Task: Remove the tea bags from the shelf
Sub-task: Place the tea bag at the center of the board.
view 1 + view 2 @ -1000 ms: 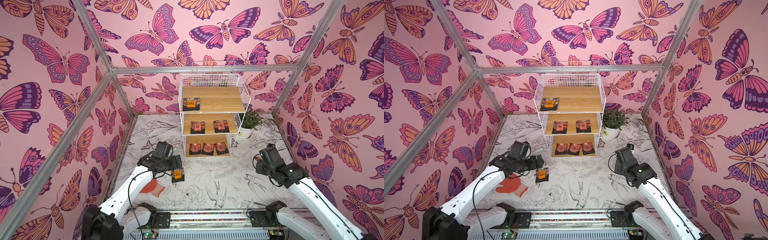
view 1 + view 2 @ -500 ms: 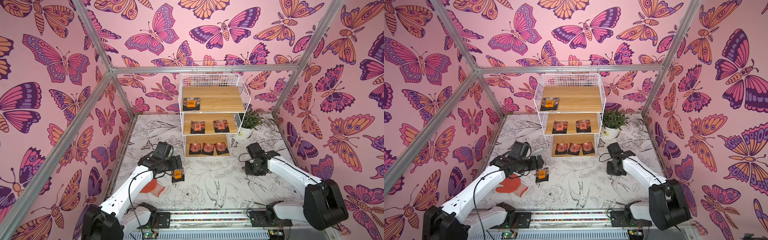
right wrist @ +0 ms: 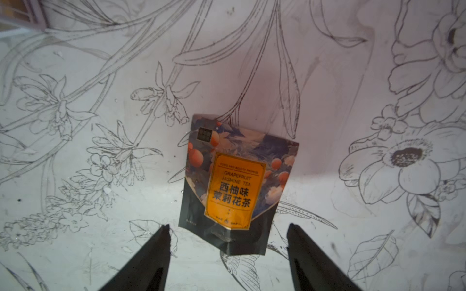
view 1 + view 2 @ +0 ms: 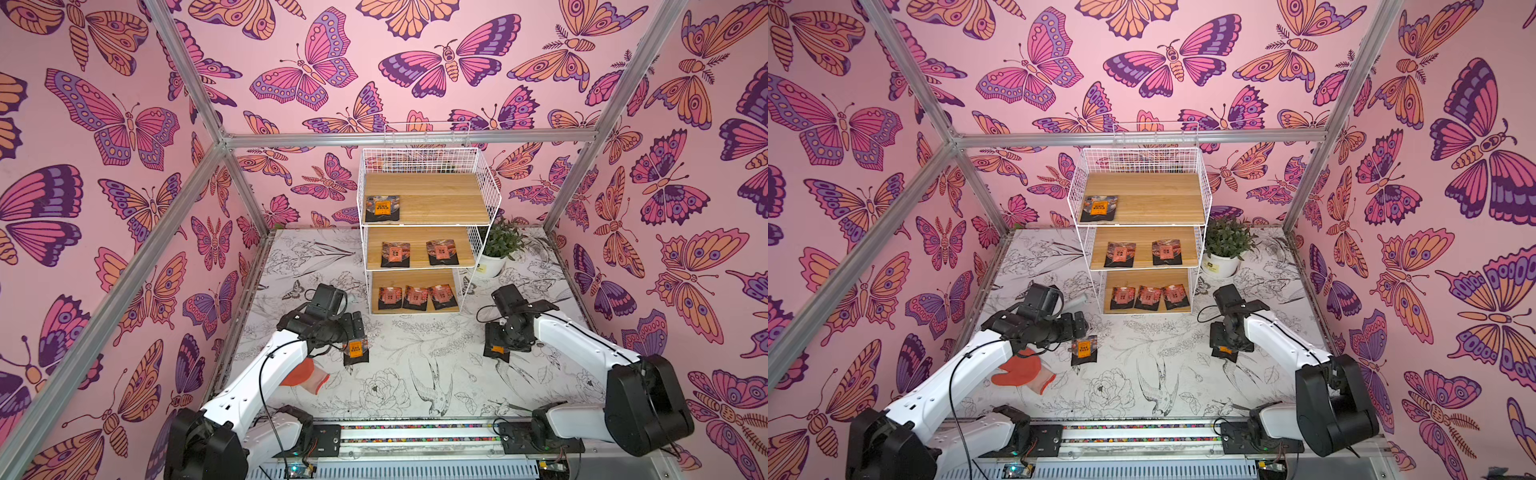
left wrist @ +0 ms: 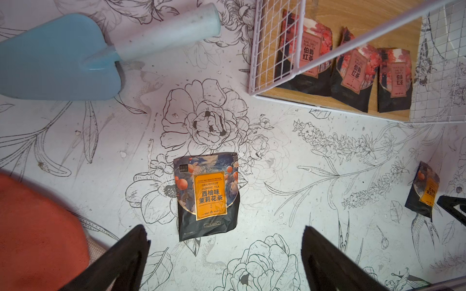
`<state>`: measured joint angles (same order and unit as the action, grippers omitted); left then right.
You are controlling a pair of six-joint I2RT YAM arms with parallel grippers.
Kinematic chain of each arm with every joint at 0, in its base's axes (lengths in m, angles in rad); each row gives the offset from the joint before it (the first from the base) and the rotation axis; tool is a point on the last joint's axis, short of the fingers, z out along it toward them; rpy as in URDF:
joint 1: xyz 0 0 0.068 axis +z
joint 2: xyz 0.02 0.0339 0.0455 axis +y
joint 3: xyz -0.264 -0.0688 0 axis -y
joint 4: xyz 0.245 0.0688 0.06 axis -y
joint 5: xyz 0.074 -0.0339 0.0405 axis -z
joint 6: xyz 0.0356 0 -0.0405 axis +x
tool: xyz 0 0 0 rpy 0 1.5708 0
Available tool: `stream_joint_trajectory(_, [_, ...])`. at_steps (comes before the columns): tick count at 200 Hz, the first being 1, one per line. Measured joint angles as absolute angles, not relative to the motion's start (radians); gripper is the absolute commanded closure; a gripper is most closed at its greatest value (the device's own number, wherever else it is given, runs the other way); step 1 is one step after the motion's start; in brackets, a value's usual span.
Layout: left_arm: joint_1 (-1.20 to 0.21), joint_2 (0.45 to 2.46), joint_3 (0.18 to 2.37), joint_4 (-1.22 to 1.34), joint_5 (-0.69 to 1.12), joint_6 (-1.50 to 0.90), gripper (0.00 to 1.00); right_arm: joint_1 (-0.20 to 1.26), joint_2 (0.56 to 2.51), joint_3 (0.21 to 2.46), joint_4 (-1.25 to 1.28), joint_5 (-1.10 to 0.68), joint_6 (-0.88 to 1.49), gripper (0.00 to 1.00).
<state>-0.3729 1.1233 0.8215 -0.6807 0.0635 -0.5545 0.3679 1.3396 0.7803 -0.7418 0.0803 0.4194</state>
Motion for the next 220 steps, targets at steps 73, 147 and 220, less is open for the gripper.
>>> stream_joint_trajectory(73, [-0.373,1.123,0.819,-0.681,0.064,-0.555,0.03,0.35,1.323,0.781,-0.731,0.054,0.423,0.66])
stream_joint_trajectory(147, [-0.373,1.12,0.818,-0.681,0.065,-0.555,0.03,0.348,1.448,0.781,-0.673,-0.007,0.442,0.66])
stream_joint_trajectory(220, [-0.373,1.12,0.818,-0.681,0.065,-0.554,0.03,0.318,1.475,0.78,-0.681,0.062,0.448,0.55])
